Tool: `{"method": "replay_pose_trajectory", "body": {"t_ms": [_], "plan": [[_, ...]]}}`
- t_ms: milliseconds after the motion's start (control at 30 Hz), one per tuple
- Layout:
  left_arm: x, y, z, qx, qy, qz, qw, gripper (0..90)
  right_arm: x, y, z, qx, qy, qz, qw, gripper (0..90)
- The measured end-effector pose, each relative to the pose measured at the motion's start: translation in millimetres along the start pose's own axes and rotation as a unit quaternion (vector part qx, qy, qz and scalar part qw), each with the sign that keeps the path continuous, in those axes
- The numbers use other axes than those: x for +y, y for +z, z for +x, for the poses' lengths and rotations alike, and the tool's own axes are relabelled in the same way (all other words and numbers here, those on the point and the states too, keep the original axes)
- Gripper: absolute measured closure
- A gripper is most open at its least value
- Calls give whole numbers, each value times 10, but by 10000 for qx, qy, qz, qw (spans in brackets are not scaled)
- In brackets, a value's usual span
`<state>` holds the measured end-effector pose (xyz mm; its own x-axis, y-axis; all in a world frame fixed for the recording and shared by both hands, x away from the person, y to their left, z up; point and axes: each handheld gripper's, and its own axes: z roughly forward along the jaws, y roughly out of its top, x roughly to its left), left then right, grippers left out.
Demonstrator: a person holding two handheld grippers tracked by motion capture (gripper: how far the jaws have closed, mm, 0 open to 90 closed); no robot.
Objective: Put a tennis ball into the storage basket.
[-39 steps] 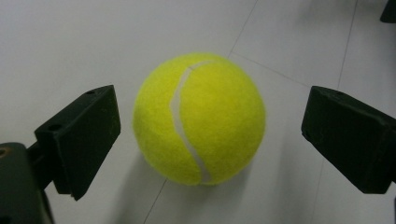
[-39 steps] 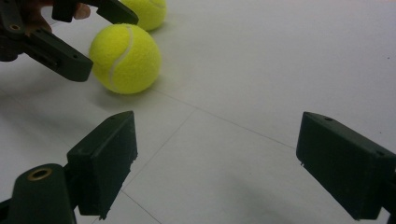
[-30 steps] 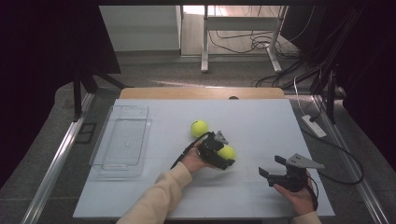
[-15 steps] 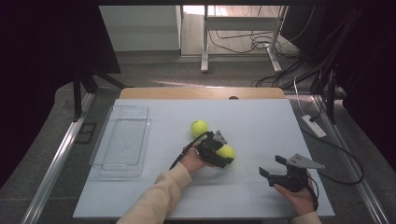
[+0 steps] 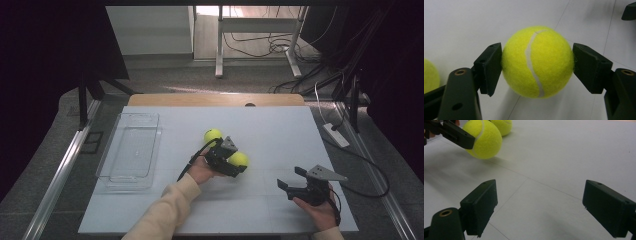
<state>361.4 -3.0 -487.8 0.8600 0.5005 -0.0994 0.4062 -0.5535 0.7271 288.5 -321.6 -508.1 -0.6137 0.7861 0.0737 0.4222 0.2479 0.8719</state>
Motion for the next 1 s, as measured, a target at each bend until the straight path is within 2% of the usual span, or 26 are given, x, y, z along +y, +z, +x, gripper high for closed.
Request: {"method": "replay_pose_trajectory", "body": {"t_ms": [200, 500, 700, 1000], "plan": [[-26, -98, -4, -24, -60, -159, 9999, 278, 5, 0, 7, -14, -20, 1, 10000, 129], [-80, -276, -60, 16, 11, -390, 9992, 278, 5, 16, 29, -21, -19, 6, 10000, 129], [-160, -357, -41, 49, -49, -488, 9988, 278, 3, 13, 46, -27, -7, 5, 10000, 130], [-198, -482, -28, 63, -31, -670, 9977, 277, -9, -20, 49, -103, 29, -16, 9999, 131]]}}
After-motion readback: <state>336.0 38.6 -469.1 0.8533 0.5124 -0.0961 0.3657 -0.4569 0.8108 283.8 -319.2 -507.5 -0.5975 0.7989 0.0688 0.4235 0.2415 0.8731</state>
